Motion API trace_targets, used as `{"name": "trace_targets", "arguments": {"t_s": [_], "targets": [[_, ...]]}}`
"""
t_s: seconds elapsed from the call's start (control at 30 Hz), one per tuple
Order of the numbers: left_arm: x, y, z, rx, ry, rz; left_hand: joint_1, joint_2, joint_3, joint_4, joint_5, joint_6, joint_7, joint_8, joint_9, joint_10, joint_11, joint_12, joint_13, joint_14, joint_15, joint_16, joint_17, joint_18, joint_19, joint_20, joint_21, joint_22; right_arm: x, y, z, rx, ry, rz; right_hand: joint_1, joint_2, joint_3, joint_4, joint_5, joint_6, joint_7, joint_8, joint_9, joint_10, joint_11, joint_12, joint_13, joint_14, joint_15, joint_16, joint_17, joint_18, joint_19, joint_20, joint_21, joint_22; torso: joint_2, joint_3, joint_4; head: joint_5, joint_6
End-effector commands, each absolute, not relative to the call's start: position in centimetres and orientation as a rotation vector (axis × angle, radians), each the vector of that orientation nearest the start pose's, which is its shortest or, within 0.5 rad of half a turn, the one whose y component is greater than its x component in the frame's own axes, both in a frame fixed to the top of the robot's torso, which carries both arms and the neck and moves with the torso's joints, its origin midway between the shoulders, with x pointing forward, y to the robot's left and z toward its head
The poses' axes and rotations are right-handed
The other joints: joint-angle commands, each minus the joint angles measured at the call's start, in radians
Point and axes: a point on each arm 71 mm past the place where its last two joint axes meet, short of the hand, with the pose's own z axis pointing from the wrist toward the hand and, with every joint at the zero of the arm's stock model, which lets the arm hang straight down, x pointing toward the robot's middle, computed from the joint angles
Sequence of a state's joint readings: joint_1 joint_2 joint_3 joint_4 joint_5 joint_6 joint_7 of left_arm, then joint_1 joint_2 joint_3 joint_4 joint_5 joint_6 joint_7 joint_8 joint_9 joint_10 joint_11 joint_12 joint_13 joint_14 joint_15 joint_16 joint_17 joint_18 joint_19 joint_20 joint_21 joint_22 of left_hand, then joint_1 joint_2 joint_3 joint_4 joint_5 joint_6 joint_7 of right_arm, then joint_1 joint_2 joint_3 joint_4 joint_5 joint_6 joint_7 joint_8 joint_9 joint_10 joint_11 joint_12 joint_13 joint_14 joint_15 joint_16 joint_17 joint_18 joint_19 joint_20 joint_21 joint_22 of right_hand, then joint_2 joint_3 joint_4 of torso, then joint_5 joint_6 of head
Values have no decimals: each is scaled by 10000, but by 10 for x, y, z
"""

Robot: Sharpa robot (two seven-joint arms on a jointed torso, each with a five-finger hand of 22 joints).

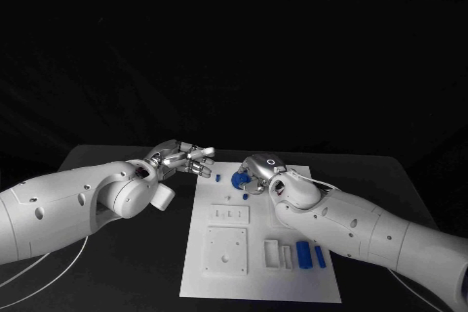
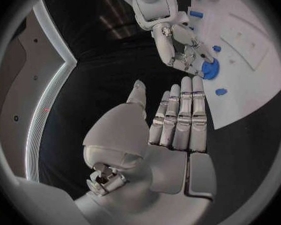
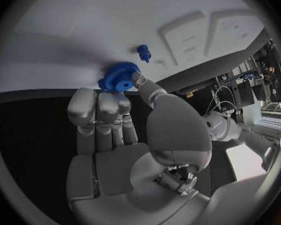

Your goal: Assemble the parts on the task board

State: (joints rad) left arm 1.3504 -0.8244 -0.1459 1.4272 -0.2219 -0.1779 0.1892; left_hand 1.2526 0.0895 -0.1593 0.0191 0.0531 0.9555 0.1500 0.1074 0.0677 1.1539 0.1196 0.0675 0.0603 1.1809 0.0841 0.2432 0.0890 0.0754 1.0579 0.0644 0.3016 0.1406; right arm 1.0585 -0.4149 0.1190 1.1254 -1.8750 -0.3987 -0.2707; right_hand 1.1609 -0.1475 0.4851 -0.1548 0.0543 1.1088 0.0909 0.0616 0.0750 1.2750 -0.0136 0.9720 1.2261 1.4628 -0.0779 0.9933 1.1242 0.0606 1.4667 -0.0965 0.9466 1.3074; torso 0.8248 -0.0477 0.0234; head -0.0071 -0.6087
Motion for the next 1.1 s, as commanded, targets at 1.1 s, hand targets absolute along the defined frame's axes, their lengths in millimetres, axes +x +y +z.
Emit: {"name": "trace_targets", "arguments": {"t_s": [1.1], "targets": [[516, 226, -157, -8481, 16896, -13684, 27, 61, 15, 7, -43, -65, 54, -27, 16, -115, 27, -9, 10, -2, 43, -16, 0, -115, 21, 26, -18, 6, 520, -141, -200, -451, 14160, 5542, -2220, -37, 1208, 775, 516, -343, 21, 20, -39, 188, 45, 364, 219, 31, 12, 376, 416, 20, 302, 6, 498, 1364, -25, 33, -49, 2, 47]]}}
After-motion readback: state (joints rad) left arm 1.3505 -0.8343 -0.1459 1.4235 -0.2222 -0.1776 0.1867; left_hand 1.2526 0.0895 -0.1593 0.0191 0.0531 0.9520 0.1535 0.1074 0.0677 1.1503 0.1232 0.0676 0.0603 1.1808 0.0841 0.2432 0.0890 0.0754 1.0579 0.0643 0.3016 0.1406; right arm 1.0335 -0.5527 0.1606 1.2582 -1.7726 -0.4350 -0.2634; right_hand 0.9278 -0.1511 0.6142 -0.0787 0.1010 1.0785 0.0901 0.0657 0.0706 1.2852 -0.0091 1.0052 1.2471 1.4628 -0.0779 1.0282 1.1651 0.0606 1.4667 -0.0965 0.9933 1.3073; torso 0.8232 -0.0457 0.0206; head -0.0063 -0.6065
